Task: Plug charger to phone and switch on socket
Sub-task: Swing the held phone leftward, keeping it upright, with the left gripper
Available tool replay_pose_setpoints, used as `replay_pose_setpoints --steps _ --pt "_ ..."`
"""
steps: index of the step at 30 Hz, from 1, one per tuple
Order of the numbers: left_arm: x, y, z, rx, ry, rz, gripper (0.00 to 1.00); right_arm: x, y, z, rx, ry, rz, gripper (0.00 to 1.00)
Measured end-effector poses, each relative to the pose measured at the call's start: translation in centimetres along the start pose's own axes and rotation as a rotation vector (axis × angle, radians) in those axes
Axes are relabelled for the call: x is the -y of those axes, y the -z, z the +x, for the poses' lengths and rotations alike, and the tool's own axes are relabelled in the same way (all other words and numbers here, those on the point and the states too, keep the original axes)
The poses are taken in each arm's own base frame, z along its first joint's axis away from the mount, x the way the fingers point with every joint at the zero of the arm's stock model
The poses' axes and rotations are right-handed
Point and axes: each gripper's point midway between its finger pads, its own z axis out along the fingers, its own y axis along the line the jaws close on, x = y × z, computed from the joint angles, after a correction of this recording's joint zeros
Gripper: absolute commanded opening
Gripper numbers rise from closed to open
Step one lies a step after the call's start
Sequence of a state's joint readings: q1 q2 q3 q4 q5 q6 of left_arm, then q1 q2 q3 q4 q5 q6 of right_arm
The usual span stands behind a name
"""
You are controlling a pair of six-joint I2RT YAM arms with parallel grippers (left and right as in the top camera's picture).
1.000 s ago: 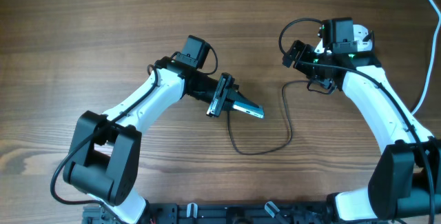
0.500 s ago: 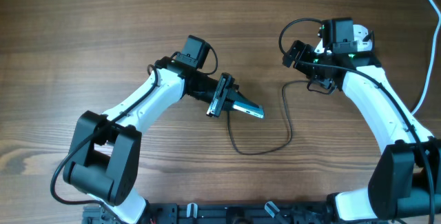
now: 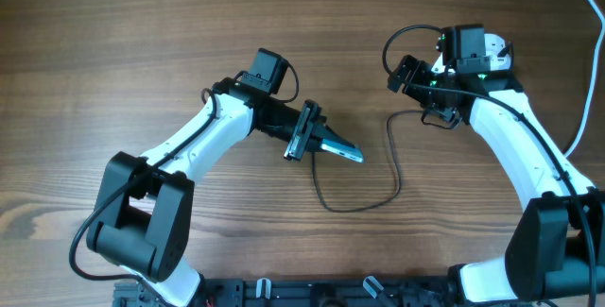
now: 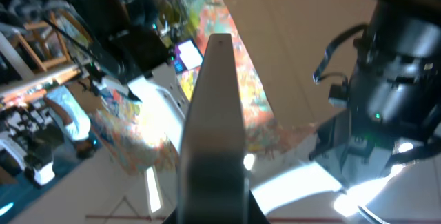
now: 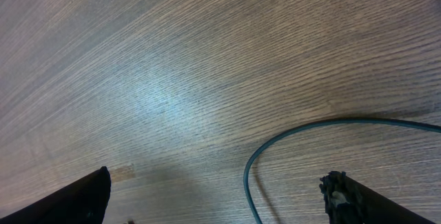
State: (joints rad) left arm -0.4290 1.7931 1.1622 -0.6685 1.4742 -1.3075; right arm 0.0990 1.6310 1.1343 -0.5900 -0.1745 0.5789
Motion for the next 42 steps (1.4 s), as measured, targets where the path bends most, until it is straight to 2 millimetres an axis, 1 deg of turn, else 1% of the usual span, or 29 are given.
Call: replay_pose_setpoints --steps 1,6,8,9,13,18,20,22,25,29,32,36,38,40,42 --pt "-0.1 0.0 -0.3 0.017 0.0 -0.003 0.04 0.0 0.0 0.0 0.0 0.0 0.0 0.99" --pt "-0.9 0.6 -4.5 0.267 0.001 -0.053 0.04 0.0 0.0 0.0 0.0 0.0 0.0 1.0" --pt "-1.2 1.1 -5.9 0.353 0.001 -0.07 0.09 0.0 0.0 0.0 0.0 0.0 0.0 1.0" --pt "-1.3 1.4 -6.6 0.391 0.001 -0.077 0.04 0.0 0.0 0.0 0.0 0.0 0.0 0.99" --pt "-1.6 2.2 -8.3 0.498 -0.094 -0.124 0.04 0.0 0.0 0.0 0.001 0.0 0.0 1.0" --pt "-2.0 3.3 -9.9 0.602 -0.184 -0.18 0.04 0.0 0.0 0.0 0.0 0.0 0.0 1.0" --pt "-2.2 4.0 -10.8 0.661 -0.252 -0.224 0.04 0.0 0.0 0.0 0.001 0.0 0.0 1.0" --pt "-2.3 4.7 -11.6 0.71 -0.36 -0.287 0.04 0.0 0.0 0.0 0.001 0.0 0.0 1.0" --pt "-2.0 5.8 -12.7 0.774 -0.515 -0.368 0.04 0.0 0.0 0.0 0.0 0.0 0.0 1.0" --pt "-1.7 7.1 -13.8 0.842 -0.656 -0.464 0.04 0.0 0.0 0.0 0.0 0.0 0.0 1.0" --pt "-1.6 7.5 -14.1 0.861 -0.701 -0.493 0.04 0.0 0.0 0.0 0.001 0.0 0.0 1.0" --pt "-1.4 8.3 -14.9 0.933 -0.697 -0.52 0.04 0.0 0.0 0.0 0.0 0.0 0.0 1.0" --pt "-1.3 7.8 -15.3 0.954 -0.723 -0.528 0.04 0.0 0.0 0.0 0.001 0.0 0.0 1.0" --pt "-1.9 7.3 -15.6 0.957 -0.726 -0.551 0.04 0.0 0.0 0.0 0.001 0.0 0.0 1.0" --pt "-2.1 7.5 -15.7 0.964 -0.735 -0.571 0.04 0.0 0.0 0.0 0.001 0.0 0.0 1.0"
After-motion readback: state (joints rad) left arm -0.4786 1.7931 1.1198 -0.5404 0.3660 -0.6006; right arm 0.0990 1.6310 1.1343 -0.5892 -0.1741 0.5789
